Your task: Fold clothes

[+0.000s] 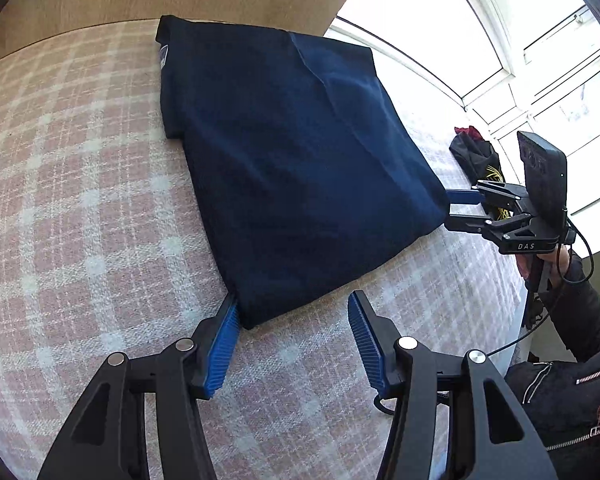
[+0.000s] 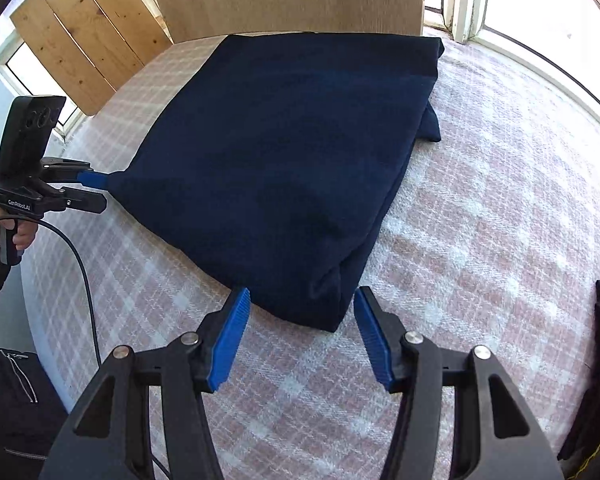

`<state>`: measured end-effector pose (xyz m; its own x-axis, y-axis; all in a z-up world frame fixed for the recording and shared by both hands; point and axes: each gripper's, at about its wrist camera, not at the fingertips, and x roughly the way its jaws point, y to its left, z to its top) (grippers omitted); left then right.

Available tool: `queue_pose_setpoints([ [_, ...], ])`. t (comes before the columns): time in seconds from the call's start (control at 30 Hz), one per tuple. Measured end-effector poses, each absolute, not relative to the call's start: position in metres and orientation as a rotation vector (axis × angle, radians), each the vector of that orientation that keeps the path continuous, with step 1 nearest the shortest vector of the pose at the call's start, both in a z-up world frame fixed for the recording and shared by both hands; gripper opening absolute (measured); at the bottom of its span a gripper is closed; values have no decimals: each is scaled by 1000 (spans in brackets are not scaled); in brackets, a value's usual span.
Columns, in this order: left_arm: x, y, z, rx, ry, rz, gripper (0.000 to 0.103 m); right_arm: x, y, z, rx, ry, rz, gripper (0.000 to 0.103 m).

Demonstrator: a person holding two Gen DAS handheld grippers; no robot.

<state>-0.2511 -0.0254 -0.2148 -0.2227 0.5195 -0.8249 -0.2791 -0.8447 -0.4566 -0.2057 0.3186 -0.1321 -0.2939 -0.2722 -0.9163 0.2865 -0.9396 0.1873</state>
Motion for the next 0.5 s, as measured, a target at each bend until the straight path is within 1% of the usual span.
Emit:
queue_pose_setpoints([
  [0.03,-251,-22,-214,-1535,-264,2105,51,-208,317,-134,1621,42,-2275,19],
  [0.07,-252,-22,-214,-1538,-253,2108,47,-211,315,-135,1632,70,-2271,19],
  [0.1,-253,-22,-214,-1544,-245,2110,35,-211,318,-133,1635,63,-2267,13],
  [0.17,-255,-22,-214,-1555,-230,2114,24,-209,324,-128,1636,31,-2258,11],
  [0.2,-254,-26,-213,-1553,-233,2109,21,-208,330,-126,1634,0,-2254,10],
  [0.27,-250,-32,-212,-1550,-233,2105,19,-205,341,-124,1640,-46,-2250,10],
  [0.3,-248,-35,-212,-1557,-230,2104,19,-203,346,-125,1651,-51,-2252,8],
  [0.43,-238,-42,-209,-1594,-157,2148,17,-203,343,-143,1740,-10,-2244,7],
  [0.47,-235,-44,-205,-1588,-142,2160,17,-200,345,-137,1725,-10,-2277,7],
  [0.5,-234,-45,-198,-1567,-150,2162,22,-197,348,-129,1705,-13,-2311,9],
])
